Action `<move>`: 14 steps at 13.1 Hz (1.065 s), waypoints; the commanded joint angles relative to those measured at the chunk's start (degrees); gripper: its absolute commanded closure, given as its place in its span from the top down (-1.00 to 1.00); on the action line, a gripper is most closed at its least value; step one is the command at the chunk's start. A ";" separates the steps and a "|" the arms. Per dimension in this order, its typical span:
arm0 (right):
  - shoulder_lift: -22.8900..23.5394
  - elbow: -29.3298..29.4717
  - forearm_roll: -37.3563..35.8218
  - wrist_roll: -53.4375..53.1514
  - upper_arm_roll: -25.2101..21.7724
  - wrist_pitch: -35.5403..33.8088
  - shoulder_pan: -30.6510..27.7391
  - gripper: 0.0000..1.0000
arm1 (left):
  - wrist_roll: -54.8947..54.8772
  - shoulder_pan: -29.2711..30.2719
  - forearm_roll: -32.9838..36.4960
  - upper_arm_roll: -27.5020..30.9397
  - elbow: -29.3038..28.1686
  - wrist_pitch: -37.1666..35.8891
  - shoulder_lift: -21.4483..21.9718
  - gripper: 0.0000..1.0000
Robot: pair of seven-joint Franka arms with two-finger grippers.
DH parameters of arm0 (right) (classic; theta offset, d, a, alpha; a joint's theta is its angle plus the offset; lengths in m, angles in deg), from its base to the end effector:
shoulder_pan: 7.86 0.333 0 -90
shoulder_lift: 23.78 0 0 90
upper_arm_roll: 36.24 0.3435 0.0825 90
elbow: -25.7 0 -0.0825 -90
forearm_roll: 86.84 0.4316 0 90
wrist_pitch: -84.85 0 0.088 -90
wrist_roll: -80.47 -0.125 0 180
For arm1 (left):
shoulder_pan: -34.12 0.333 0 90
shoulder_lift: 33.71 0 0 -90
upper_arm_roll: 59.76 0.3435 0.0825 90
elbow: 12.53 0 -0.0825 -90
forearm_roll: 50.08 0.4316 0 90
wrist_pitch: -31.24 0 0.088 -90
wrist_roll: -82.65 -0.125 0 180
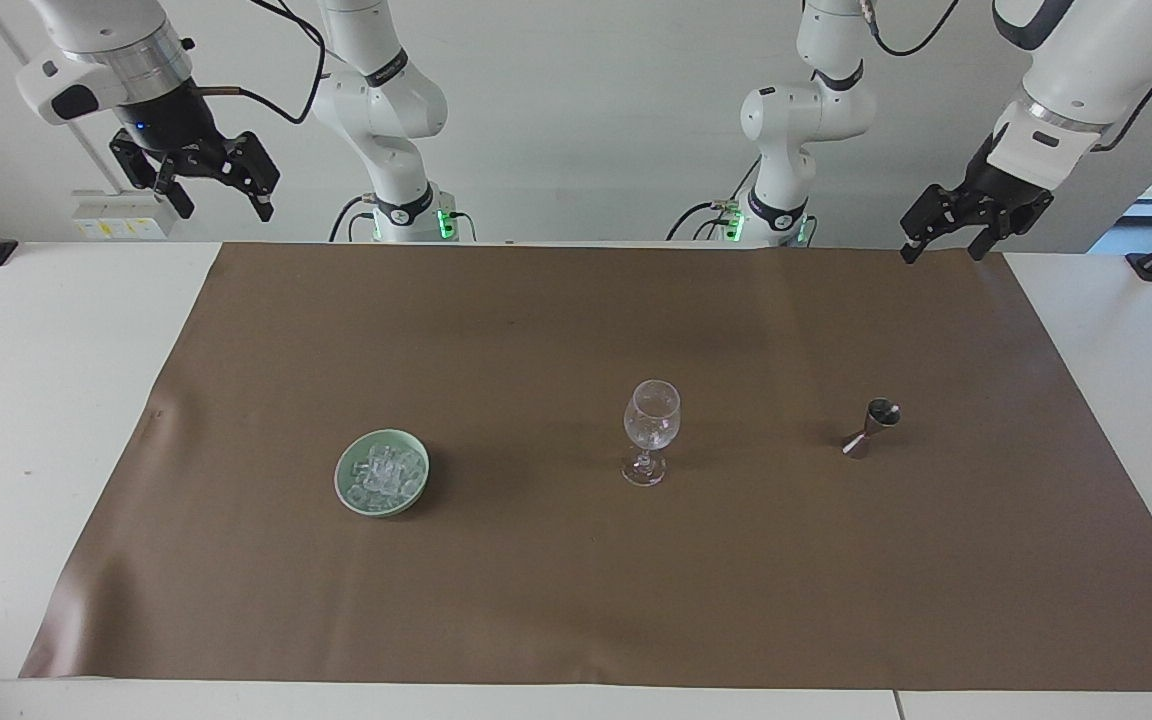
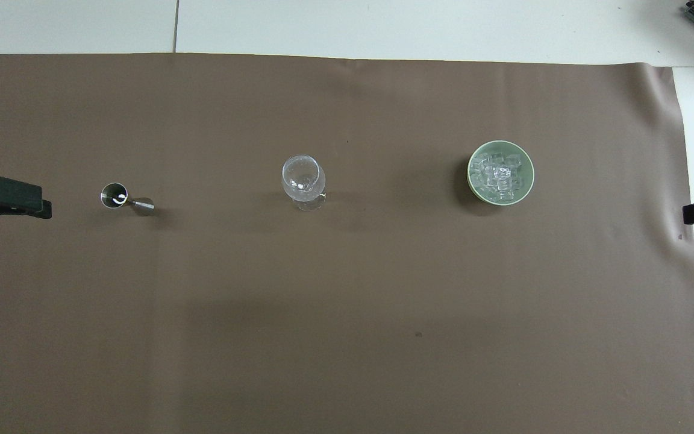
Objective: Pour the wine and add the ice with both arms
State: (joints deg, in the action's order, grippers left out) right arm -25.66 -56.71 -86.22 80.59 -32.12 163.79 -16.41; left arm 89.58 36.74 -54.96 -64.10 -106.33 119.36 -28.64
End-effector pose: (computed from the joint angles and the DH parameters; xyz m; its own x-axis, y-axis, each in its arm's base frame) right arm 0.5663 -0.0415 0.7040 0.9969 -0.0732 -0.0278 -0.0734 -0.9973 -0.0084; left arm 0.5676 -0.0299 0.6488 0.9959 0.0880 -0.0202 0.0893 -0.9931 0.0765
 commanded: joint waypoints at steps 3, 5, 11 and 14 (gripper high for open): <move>-0.93 -1.17 0.79 0.85 0.10 0.34 -0.32 1.00 | 11.14 1.16 -1.54 0.21 -1.21 0.74 0.29 1.00; -0.93 -1.08 0.79 0.85 0.10 0.34 -0.24 1.00 | 16.60 1.42 -3.47 0.56 -2.25 0.91 0.73 1.00; -0.93 -1.08 0.79 0.76 0.10 0.34 -0.32 1.00 | 28.64 5.46 -11.38 0.74 -4.37 0.74 0.29 1.00; -0.93 -1.17 0.79 0.76 0.10 0.34 -0.32 1.00 | 32.08 7.04 -14.80 0.83 -5.95 0.56 -1.11 1.00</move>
State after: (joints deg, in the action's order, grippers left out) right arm -25.66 -56.71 -86.22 80.59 -32.12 163.79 -16.41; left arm 119.29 42.10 -67.31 -63.08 -110.84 119.40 -29.15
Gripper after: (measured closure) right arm 0.000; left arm 0.000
